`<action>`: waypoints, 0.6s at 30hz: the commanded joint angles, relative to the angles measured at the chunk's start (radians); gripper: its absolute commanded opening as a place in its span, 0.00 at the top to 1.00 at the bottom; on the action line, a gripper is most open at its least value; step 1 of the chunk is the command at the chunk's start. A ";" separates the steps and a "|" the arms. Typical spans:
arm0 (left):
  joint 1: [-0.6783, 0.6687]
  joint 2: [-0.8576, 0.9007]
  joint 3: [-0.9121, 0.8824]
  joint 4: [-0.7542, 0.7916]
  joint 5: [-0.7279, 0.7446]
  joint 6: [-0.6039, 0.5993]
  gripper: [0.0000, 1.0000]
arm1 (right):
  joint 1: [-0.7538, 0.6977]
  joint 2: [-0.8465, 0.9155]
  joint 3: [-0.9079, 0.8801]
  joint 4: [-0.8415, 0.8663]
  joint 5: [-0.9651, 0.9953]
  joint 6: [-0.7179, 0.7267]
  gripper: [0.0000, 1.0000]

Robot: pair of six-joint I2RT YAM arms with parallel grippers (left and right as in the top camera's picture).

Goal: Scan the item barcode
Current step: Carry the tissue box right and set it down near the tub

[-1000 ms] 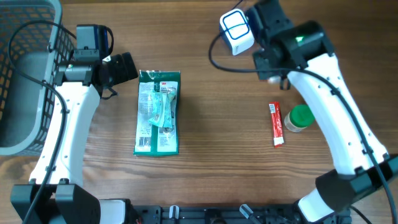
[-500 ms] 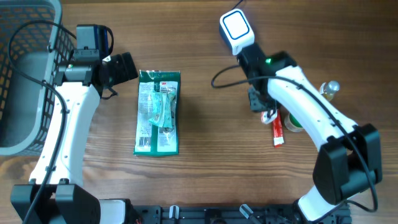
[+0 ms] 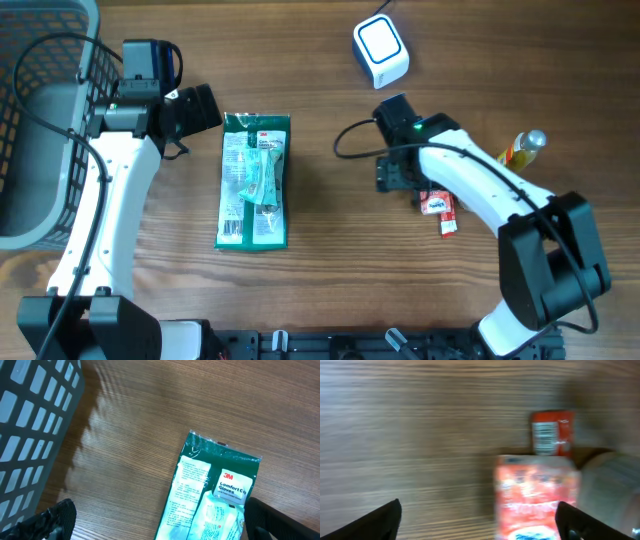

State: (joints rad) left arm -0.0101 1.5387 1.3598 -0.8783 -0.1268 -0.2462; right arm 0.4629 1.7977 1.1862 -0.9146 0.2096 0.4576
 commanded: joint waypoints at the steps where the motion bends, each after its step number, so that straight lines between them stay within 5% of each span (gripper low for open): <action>1: 0.006 0.002 0.005 0.002 -0.005 -0.009 0.00 | 0.080 -0.038 0.062 0.002 -0.034 0.060 0.00; 11: 0.006 0.002 0.005 0.002 -0.005 -0.009 0.00 | 0.216 -0.103 0.138 0.217 -0.433 0.073 0.02; 15: 0.006 0.002 0.005 0.002 -0.005 -0.009 0.00 | 0.245 -0.072 0.135 0.277 -0.549 0.104 0.38; 18: 0.006 0.002 0.005 0.002 -0.005 -0.009 0.00 | 0.272 -0.052 0.134 0.297 -0.537 0.134 0.38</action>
State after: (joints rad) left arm -0.0101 1.5391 1.3598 -0.8783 -0.1268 -0.2462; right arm 0.7040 1.7065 1.3163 -0.6380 -0.2417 0.5488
